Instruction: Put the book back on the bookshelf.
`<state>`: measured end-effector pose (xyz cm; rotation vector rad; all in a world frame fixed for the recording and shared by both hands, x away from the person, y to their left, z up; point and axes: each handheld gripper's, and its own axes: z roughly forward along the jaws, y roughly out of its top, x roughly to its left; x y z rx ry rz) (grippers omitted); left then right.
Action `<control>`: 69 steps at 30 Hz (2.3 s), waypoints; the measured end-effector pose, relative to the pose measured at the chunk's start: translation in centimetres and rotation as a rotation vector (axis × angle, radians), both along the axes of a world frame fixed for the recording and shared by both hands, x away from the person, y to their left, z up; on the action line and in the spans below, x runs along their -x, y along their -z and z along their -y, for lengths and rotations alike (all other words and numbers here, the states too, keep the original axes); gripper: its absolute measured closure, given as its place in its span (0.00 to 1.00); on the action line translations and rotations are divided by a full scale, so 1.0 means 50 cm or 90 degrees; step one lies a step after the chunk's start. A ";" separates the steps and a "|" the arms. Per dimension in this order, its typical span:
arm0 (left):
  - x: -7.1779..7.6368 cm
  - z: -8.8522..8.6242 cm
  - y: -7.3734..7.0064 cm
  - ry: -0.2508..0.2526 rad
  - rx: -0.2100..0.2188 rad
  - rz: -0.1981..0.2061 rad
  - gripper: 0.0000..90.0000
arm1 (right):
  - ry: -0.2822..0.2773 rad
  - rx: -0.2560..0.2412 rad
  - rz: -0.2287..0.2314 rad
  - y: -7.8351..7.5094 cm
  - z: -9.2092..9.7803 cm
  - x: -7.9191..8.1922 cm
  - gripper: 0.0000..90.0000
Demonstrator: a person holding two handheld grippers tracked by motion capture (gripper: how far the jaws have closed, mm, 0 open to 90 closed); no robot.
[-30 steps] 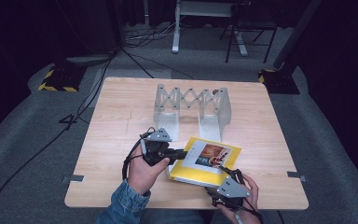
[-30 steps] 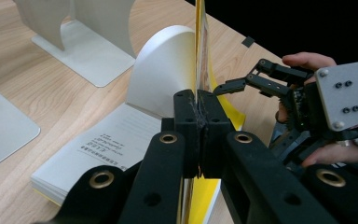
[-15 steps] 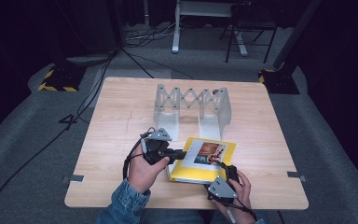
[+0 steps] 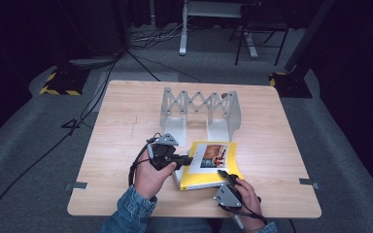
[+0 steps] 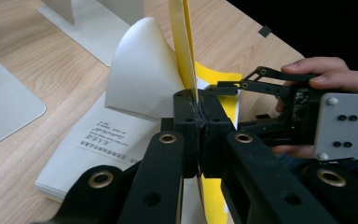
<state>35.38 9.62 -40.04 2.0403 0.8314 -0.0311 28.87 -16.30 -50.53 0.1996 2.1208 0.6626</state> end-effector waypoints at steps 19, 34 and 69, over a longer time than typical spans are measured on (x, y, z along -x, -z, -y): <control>0.004 -0.109 -0.011 -0.160 0.003 0.063 0.85 | -0.051 0.041 0.025 -0.058 -0.012 0.025 0.85; 0.017 -0.168 0.020 -0.199 -0.036 0.076 0.65 | -0.041 -0.033 0.033 -0.140 0.006 0.017 0.85; -0.014 -0.262 0.172 -0.258 -0.216 0.072 0.32 | 0.044 -0.277 0.034 -0.257 0.055 -0.072 0.85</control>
